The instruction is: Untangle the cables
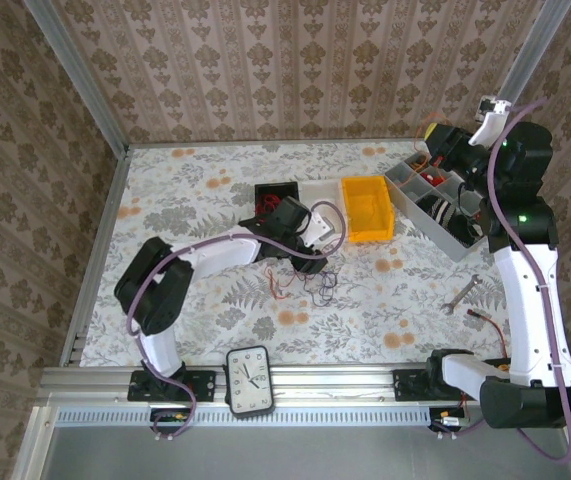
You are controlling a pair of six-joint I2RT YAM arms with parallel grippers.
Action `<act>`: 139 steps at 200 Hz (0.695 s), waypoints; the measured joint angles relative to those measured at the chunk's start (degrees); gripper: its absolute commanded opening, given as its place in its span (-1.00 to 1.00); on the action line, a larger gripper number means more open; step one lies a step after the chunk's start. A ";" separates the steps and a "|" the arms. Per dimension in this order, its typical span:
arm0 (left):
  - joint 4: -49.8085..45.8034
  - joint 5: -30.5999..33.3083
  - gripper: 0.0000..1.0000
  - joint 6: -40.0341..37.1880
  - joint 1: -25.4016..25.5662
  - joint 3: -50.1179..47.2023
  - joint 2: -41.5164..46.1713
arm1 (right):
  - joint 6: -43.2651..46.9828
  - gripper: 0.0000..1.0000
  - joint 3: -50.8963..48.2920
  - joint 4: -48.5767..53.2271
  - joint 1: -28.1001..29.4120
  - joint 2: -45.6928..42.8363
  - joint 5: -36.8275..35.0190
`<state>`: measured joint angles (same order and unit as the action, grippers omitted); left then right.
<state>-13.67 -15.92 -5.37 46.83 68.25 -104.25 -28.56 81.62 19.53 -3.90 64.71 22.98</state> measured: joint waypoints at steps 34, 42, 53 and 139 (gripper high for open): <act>-1.36 -1.05 -0.29 -0.76 0.00 -0.22 -1.68 | 0.33 -1.00 0.07 0.52 -0.17 0.00 -0.24; -1.27 -1.05 -0.31 -0.92 0.00 -0.39 -1.66 | 0.72 -1.00 0.39 1.14 -0.44 0.04 -0.46; -1.16 -1.01 -0.30 -0.90 0.00 -0.94 -1.66 | 1.51 -1.00 1.22 2.27 -1.07 0.13 -1.16; -0.37 0.11 0.21 -0.70 -0.87 -5.18 -2.03 | 5.64 -1.00 18.16 9.62 -20.81 0.50 -6.99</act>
<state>-14.04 -15.81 -6.07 45.95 63.07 -106.28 -22.92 99.79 29.15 -24.71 65.21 15.99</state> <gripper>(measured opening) 0.605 0.071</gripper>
